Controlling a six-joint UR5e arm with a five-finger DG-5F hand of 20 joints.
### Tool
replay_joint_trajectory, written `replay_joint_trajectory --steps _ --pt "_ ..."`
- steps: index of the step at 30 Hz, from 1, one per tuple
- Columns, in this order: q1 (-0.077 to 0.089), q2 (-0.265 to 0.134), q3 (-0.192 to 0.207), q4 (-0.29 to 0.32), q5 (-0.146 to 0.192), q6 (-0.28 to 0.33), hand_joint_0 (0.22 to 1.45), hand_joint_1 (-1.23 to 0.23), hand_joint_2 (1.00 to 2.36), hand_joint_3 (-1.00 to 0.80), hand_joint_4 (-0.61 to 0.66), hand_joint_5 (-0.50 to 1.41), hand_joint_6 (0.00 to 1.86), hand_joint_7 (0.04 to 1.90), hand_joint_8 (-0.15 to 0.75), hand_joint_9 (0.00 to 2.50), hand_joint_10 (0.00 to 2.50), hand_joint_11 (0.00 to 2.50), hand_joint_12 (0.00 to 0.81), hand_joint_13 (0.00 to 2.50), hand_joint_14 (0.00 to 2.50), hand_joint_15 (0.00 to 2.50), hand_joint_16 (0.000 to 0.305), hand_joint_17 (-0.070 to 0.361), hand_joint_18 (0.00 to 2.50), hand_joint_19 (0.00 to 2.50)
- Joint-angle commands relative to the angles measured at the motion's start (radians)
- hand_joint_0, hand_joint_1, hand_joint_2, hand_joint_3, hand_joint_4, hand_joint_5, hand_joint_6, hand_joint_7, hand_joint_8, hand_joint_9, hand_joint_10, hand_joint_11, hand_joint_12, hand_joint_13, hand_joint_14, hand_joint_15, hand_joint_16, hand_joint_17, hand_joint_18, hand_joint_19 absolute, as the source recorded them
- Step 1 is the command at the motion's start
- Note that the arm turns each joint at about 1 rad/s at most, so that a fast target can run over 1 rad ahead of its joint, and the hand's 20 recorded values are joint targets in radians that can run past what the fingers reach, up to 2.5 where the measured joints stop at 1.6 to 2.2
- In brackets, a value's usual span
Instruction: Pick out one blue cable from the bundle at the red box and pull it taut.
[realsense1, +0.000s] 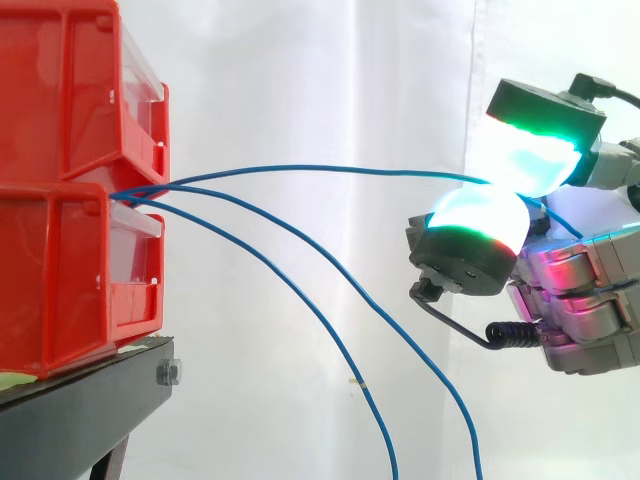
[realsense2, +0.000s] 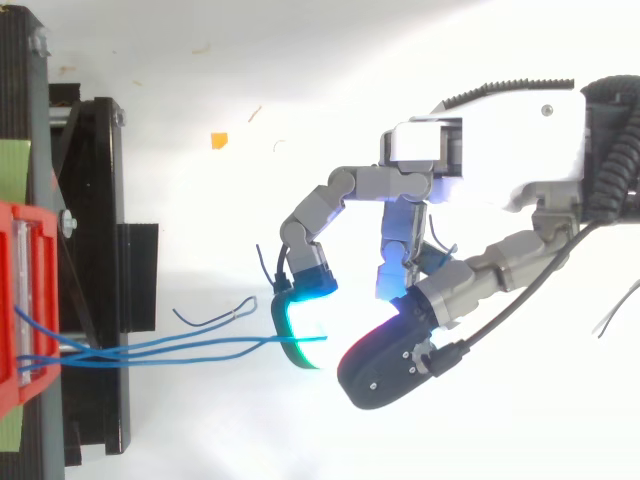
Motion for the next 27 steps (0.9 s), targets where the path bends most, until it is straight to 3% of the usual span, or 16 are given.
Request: replay_joint_trajectory --steps 1,27 --pt "-0.001 0.0 0.0 0.0 0.0 0.0 0.59 -0.78 1.01 -0.03 -0.17 -0.05 0.85 1.12 0.261 1.45 0.02 1.15 0.27 1.47 0.01 1.48 0.04 0.09 1.34 1.33" --pt "0.0 0.0 0.0 0.0 0.0 0.0 0.58 -0.78 1.01 -0.03 -0.17 -0.05 0.85 1.11 0.272 1.44 0.02 1.1 0.276 1.46 0.01 1.45 0.042 0.094 1.33 1.3"
